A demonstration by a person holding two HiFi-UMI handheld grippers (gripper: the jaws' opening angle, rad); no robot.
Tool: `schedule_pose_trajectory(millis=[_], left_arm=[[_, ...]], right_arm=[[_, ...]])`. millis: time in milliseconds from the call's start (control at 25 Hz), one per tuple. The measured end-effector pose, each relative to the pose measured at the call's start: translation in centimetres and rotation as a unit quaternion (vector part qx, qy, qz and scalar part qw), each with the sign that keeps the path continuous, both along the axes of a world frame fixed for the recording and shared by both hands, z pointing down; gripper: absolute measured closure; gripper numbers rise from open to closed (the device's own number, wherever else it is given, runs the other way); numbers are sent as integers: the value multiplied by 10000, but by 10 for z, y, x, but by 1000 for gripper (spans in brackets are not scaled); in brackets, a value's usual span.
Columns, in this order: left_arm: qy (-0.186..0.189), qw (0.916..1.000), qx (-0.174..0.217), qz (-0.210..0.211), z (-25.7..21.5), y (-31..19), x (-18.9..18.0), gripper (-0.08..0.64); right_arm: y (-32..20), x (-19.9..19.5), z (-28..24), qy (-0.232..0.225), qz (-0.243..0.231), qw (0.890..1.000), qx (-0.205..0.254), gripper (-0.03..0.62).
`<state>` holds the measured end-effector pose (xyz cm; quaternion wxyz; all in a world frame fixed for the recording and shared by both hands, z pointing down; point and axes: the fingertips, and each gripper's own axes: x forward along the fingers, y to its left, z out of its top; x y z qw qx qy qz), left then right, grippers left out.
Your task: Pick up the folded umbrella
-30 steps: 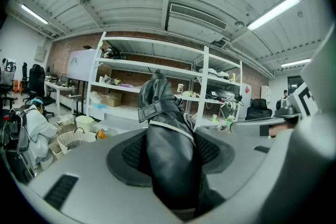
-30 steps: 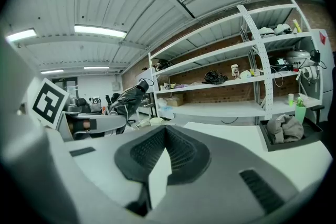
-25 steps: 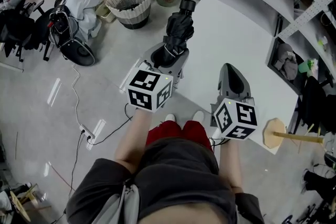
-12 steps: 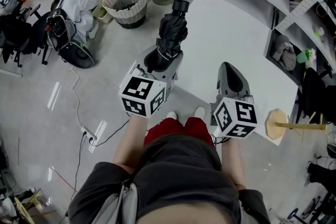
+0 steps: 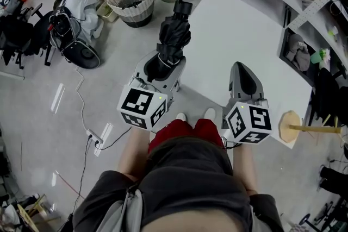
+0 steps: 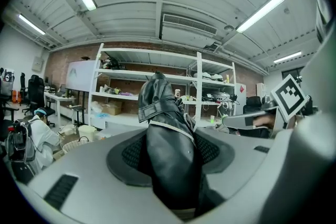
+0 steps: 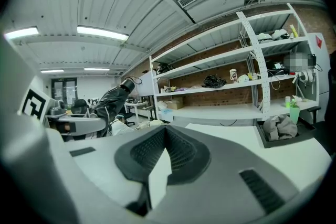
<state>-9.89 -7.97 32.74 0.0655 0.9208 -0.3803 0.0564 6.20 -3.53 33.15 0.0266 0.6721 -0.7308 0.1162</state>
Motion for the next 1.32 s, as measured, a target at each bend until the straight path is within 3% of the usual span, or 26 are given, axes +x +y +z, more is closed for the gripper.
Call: schedule_pose_trajectory(millis=[280,1320], left_arm=[[92,9999,-5,-86,-4,-6,-22,341],[296,9993,16,213,-3,-13,-23,341]], right_arm=[[-2,-11,-9,-45,66,9999,122,574],[5,-15,-4,87,270,9993,257,574]])
